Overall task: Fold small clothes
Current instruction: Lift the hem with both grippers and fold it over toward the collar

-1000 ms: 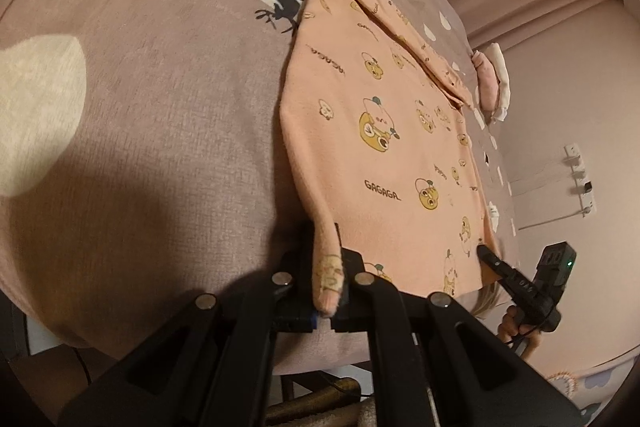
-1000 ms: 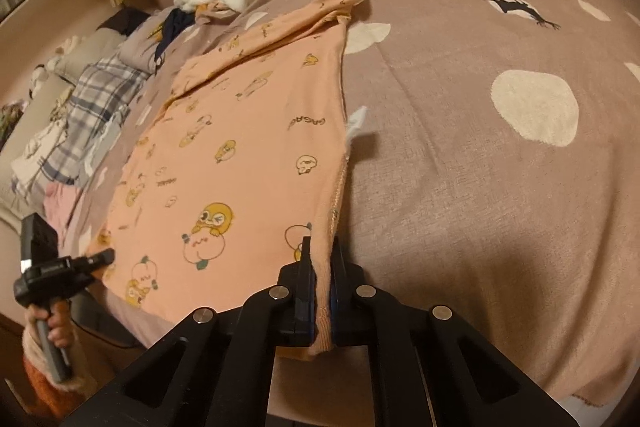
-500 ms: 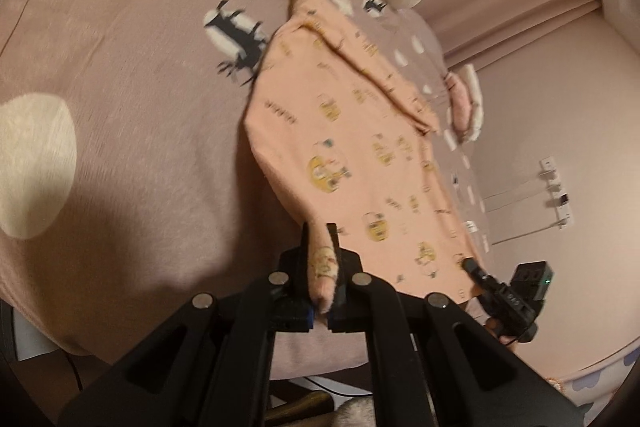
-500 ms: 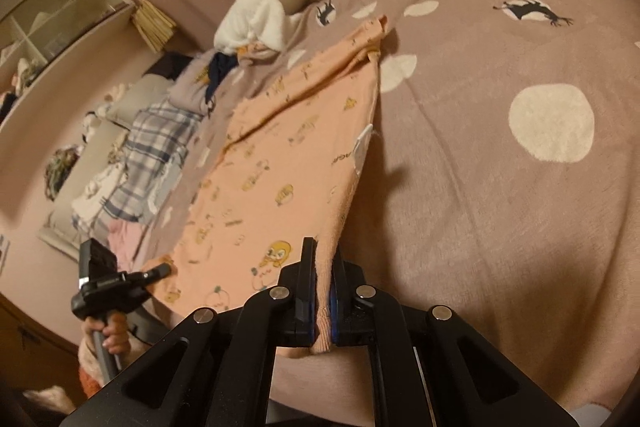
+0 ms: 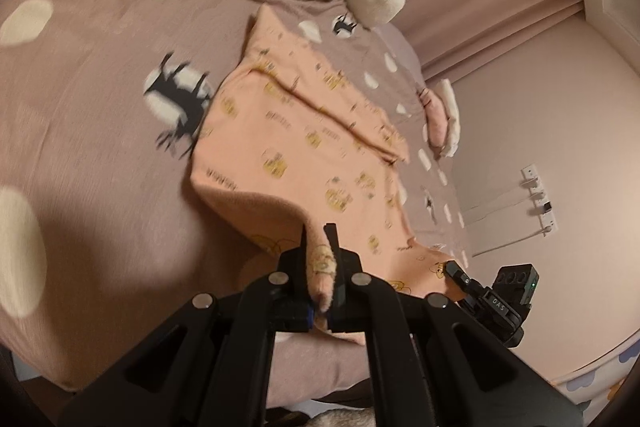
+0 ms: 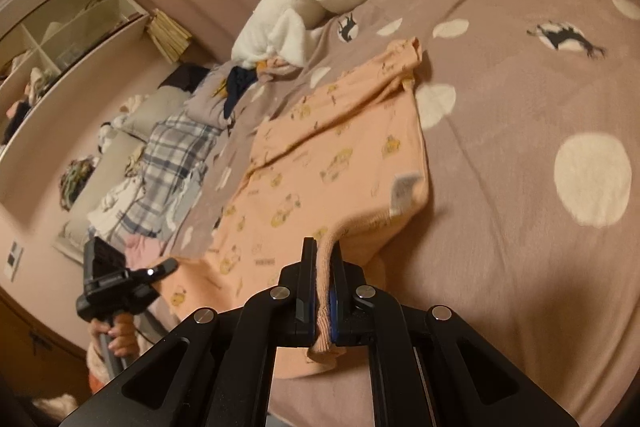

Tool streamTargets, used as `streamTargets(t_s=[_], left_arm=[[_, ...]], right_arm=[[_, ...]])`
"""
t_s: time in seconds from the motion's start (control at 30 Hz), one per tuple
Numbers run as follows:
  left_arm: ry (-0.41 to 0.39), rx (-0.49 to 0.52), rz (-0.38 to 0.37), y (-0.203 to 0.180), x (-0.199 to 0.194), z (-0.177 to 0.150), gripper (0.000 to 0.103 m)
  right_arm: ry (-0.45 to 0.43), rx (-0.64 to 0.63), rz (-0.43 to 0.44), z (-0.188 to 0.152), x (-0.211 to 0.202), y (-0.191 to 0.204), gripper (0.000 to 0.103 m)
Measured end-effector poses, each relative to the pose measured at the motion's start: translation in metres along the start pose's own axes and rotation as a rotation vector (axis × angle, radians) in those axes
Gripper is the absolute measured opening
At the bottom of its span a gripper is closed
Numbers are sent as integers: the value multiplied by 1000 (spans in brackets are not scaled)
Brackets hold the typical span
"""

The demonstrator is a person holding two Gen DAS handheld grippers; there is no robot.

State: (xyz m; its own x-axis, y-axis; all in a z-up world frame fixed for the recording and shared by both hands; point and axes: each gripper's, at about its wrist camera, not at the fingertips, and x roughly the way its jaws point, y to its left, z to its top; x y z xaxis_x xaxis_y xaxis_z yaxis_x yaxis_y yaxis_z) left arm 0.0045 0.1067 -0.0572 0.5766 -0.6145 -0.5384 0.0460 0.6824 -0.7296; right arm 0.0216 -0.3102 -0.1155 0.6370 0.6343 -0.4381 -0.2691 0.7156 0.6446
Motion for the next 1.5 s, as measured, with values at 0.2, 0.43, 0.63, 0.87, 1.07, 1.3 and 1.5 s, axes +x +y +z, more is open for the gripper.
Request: streamTargets(t_s=[0.2,0.43,0.63,0.87,1.07,1.3,1.5], left_arm=[[-24,-6,-16,-10,3,30,4],[-22,-40,-43,-11,21,62,4],[-39,-41,-44,-10,31,86,4],[-55,-30,-21,-10,40,107,4],[-34,-21,-19,-13,50,120,4],[-45,-61,-24,-7,57,134,4],[-54,-81,-45,-9,67,157,4]], right_arm=[[-22,-47,18,32,2,16,6],[-16,-28,30,67,18,17,6],[-24,-44,3,87,27,18,6],[-9,-56,-34,106,40,17,6],[-2,-66,-41,114,49,21,6],[-3,-39,-50,130,59,16,6],[-11,-37,-57,149,64,10,6]])
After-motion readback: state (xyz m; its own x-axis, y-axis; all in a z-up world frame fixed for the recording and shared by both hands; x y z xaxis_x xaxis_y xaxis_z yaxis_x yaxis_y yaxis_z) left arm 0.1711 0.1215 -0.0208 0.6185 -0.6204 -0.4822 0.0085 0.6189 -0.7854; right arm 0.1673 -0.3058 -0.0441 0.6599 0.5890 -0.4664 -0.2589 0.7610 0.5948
